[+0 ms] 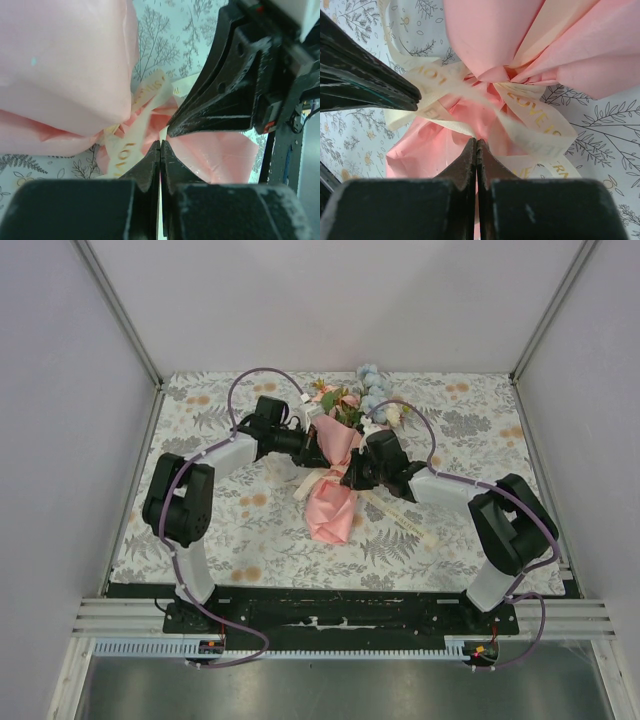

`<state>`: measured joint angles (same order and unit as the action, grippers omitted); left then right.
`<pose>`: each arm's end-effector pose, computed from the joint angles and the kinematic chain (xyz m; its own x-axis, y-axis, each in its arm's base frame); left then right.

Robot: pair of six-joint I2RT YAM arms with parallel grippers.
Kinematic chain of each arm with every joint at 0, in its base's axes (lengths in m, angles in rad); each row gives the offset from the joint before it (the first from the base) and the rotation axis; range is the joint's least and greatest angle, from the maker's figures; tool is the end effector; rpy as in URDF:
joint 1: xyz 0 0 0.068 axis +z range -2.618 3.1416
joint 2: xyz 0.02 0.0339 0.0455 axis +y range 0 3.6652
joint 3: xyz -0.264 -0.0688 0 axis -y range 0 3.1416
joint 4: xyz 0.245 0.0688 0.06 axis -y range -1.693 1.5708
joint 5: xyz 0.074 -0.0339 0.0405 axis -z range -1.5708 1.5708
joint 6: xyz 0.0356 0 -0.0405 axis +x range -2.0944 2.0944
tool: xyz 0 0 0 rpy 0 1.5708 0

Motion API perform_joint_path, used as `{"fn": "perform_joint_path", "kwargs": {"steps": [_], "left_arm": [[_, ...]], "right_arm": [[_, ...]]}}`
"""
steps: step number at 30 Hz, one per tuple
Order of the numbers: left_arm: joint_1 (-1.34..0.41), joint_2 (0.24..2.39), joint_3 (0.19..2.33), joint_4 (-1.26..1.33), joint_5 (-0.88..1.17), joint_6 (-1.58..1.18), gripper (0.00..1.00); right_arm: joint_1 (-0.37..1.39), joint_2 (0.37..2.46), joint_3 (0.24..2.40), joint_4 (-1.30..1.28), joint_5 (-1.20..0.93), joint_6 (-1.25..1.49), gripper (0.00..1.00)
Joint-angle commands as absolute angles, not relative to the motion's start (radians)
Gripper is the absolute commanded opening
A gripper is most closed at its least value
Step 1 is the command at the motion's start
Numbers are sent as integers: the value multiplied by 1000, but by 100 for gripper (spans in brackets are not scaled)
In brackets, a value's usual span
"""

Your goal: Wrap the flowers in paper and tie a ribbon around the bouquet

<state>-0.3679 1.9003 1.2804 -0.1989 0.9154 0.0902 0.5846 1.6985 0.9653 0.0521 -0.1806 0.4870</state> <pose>0.3678 -0.1720 0.1999 -0.6134 0.2953 -0.7325 0.7830 0.3487 -0.5151 0.2971 0.2043 0.1873 -0.7726 0.0408 -0.6336 -0.3369 0.8196 0.4635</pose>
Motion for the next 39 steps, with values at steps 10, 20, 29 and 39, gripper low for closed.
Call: {"fn": "perform_joint_path", "kwargs": {"steps": [10,20,29,39], "left_arm": [[-368,1931,1509,-451,783,406,30],[-419,2016,1577,-552,661,525,8],[-443,2059,1621,-574,658,528,6],[-448,2071,1650,-623,795,543,6]], "right_arm": [[624,1646,963,61,-77,509,0],[638,1663,983,20,-6,486,0],[638,1686,1002,20,17,471,0],[638,1698,1022,17,34,460,0]]}}
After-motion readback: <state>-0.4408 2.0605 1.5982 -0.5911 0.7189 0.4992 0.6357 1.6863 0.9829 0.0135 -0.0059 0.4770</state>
